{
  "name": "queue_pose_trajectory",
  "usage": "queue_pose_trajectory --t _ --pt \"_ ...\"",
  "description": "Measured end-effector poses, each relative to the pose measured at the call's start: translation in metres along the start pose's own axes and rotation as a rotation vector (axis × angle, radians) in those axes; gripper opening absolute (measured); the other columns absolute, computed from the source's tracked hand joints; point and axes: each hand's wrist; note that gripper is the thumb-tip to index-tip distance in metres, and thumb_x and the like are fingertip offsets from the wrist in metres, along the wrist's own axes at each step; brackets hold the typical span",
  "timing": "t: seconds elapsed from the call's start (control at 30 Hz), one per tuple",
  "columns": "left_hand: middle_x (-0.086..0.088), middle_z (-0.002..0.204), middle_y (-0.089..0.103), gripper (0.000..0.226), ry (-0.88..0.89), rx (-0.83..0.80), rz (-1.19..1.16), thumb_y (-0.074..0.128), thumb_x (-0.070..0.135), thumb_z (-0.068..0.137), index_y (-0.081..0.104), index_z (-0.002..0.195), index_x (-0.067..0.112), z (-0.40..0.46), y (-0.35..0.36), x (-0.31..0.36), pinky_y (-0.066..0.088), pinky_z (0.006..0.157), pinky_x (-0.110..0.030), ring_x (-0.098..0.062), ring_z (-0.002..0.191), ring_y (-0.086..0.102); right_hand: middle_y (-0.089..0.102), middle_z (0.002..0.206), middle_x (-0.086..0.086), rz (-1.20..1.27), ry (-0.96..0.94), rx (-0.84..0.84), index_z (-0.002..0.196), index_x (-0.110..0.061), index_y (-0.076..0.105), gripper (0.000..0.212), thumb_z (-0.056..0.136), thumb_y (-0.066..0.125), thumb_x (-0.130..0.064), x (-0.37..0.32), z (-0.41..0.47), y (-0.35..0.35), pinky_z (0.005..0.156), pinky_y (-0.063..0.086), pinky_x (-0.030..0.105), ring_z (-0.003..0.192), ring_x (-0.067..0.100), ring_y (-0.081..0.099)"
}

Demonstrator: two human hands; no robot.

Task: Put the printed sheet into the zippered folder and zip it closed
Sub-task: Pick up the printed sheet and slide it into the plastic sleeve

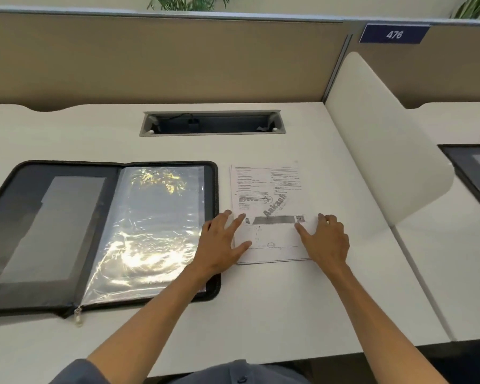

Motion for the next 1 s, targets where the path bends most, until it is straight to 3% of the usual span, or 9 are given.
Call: queue_pose_trajectory --t 0.23,0.6,0.7,0.87,1.0 --pt "-0.003 0.149 0.037 0.064 0.017 0.066 0.050 0.051 0.064 0.082 0.049 0.138 0.032 -0.001 0.009 -0.004 0.018 0.112 -0.039 -0.020 0.139 0.030 0.058 0.115 0.012 0.041 0.056 -0.026 0.109 -0.007 0.062 0.057 0.084 0.058 -0.058 -0.009 0.012 -0.001 0.089 0.041 0.043 0.111 0.032 0.052" --pt "-0.003 0.151 0.036 0.064 0.000 0.098 0.067 0.048 0.063 0.083 0.048 0.139 0.032 -0.003 0.014 0.000 0.017 0.115 -0.040 -0.019 0.141 0.028 0.048 0.131 0.014 0.437 0.194 -0.205 0.131 -0.006 0.045 0.066 0.082 0.066 -0.046 -0.023 0.031 -0.008 0.092 0.042 0.041 0.121 0.033 0.048" --pt "-0.003 0.150 0.037 0.063 0.002 0.107 0.067 0.049 0.062 0.083 0.049 0.139 0.032 -0.004 0.014 0.000 0.017 0.115 -0.040 -0.020 0.140 0.029 0.053 0.131 0.013 0.516 0.217 -0.260 0.131 -0.008 0.044 0.067 0.081 0.068 -0.045 -0.026 0.039 -0.014 0.097 0.043 0.041 0.118 0.033 0.052" --pt "-0.003 0.150 0.037 0.063 0.004 0.117 0.056 0.050 0.061 0.083 0.049 0.138 0.032 -0.004 0.014 0.001 0.018 0.115 -0.041 -0.020 0.140 0.029 0.057 0.126 0.010 0.537 0.265 -0.300 0.129 -0.011 0.045 0.066 0.077 0.072 -0.043 -0.026 0.043 -0.020 0.090 0.046 0.038 0.112 0.032 0.056" --pt "-0.003 0.152 0.035 0.063 -0.001 0.103 0.066 0.049 0.061 0.083 0.048 0.139 0.032 -0.004 0.014 0.001 0.017 0.115 -0.041 -0.019 0.141 0.027 0.057 0.127 0.007 0.639 0.309 -0.304 0.129 -0.011 0.045 0.067 0.076 0.074 -0.041 -0.026 0.050 -0.020 0.101 0.043 0.046 0.115 0.030 0.055"
Point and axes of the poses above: each hand's wrist, its own z-axis towards the middle knuckle, its own y-axis out of the palm, x = y × z
